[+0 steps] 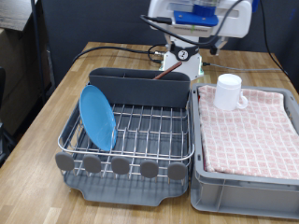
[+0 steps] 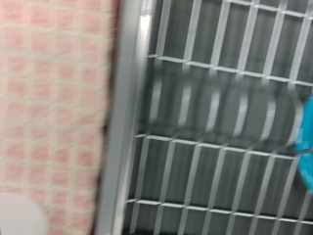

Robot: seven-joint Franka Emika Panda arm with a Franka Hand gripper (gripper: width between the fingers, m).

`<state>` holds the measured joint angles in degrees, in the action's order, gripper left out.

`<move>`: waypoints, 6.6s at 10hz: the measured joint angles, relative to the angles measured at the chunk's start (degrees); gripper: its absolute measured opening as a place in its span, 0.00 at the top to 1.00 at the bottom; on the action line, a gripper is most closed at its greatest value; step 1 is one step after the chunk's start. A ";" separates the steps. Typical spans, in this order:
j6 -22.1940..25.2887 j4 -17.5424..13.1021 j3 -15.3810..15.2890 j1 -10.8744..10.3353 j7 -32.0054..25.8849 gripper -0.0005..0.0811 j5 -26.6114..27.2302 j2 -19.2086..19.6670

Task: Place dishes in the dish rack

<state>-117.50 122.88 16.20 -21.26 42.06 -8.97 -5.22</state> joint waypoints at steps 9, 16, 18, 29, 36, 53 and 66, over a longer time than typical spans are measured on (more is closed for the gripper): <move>-2.66 8.61 -10.86 -5.11 4.93 0.01 -3.74 -5.55; 0.83 6.87 -11.96 -5.70 1.32 0.01 -0.16 -5.17; 4.86 6.08 -13.27 -6.82 -1.79 0.01 -0.12 -4.24; 6.05 5.05 -17.52 -7.87 -3.36 0.01 -3.71 5.73; 6.42 3.58 -18.37 -7.88 -6.48 0.01 -3.77 9.59; -7.14 14.71 -14.97 -7.34 -12.40 0.12 -5.71 12.71; -5.18 13.01 -13.85 -7.34 -9.84 0.90 -2.02 10.82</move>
<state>-122.67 135.90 2.35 -28.60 32.22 -10.99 5.60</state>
